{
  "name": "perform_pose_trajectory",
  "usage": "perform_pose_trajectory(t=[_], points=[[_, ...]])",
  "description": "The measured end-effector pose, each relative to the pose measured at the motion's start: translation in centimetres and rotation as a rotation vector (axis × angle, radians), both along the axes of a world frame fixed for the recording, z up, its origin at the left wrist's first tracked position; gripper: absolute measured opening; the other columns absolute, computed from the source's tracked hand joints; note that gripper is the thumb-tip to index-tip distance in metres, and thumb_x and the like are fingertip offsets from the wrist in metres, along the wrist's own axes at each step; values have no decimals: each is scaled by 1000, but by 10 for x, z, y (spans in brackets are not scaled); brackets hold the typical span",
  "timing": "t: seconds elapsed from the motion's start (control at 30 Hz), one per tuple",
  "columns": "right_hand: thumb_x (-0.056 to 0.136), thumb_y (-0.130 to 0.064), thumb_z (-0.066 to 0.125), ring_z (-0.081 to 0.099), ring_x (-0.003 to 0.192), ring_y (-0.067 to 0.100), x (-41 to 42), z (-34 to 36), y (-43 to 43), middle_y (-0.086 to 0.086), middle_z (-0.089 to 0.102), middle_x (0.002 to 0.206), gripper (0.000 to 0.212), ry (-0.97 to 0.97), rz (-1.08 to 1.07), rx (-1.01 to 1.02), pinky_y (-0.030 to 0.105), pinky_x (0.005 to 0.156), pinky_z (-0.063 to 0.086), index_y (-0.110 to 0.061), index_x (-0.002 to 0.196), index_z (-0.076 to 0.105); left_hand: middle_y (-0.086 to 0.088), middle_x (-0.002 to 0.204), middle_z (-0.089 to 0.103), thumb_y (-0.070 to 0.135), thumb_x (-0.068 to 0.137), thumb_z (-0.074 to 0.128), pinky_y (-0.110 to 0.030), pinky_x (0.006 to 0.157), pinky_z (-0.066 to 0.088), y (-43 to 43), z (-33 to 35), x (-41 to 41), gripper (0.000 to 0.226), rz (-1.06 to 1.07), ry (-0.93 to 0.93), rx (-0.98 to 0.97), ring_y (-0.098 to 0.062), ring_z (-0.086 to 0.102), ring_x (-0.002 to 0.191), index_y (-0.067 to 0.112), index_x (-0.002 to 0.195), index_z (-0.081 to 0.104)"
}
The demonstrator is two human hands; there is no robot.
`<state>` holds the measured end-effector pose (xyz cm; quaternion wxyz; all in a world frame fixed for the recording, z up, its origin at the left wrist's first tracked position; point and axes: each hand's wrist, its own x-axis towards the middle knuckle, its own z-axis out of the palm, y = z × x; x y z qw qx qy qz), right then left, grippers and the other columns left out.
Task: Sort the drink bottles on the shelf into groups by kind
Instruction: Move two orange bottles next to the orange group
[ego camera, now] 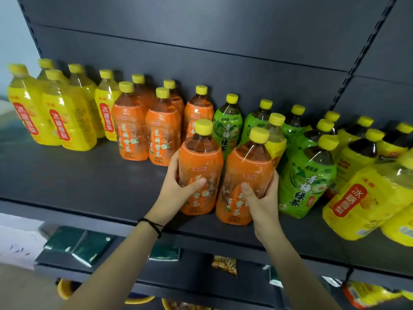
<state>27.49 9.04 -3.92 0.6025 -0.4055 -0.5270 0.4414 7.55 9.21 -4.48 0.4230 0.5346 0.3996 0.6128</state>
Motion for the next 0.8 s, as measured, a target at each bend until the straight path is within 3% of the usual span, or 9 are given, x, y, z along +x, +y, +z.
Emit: perform_pose_trajectory(t=[0.1, 0.27, 0.43, 0.53, 0.63, 0.8], points=[[46, -64, 84, 61, 112, 4, -27, -1, -1, -10, 57, 129, 105, -6, 19, 18, 22, 82, 55, -47, 136, 33, 17, 131, 55, 57, 57, 81, -21, 85, 53, -9, 0, -30, 89, 6, 9, 0, -3, 57, 118, 51, 131, 32], [44, -69, 82, 60, 108, -5, -76, -2, 3, -14, 54, 129, 95, -6, 11, 9, 16, 77, 54, -58, 126, 34, 12, 128, 57, 65, 49, 82, -19, 79, 53, -15, -3, -84, 101, 42, 11, -32, -4, 60, 114, 42, 134, 32], [46, -73, 78, 57, 116, 4, -115, -3, 23, -7, 52, 135, 117, -46, -38, 3, 23, 87, 52, -39, 145, 24, 9, 121, 62, 66, 47, 82, -19, 78, 53, -5, 3, -147, 94, 26, 61, -25, -5, 63, 109, 39, 127, 41], [65, -54, 78, 52, 115, -1, -129, -3, 36, -8, 45, 135, 96, -42, -87, 1, 21, 86, 49, -44, 139, 18, 10, 121, 61, 65, 46, 82, -18, 78, 53, 8, 4, -175, 92, 46, 57, -4, -2, 63, 107, 40, 125, 42], [84, -26, 72, 49, 109, -4, -137, -8, 51, 0, 40, 135, 82, -29, -168, -11, 15, 81, 45, -31, 140, 13, 6, 124, 55, 63, 45, 84, -15, 77, 52, 21, -1, -190, 101, 96, 27, 1, 4, 61, 105, 34, 128, 35], [83, -40, 65, 50, 114, 5, -144, -7, 74, -8, 44, 129, 76, -64, -220, -39, 33, 96, 45, -31, 144, 20, 6, 125, 57, 52, 56, 77, -27, 89, 50, 42, -7, -193, 86, 228, 83, -5, -7, 57, 114, 30, 131, 41]])
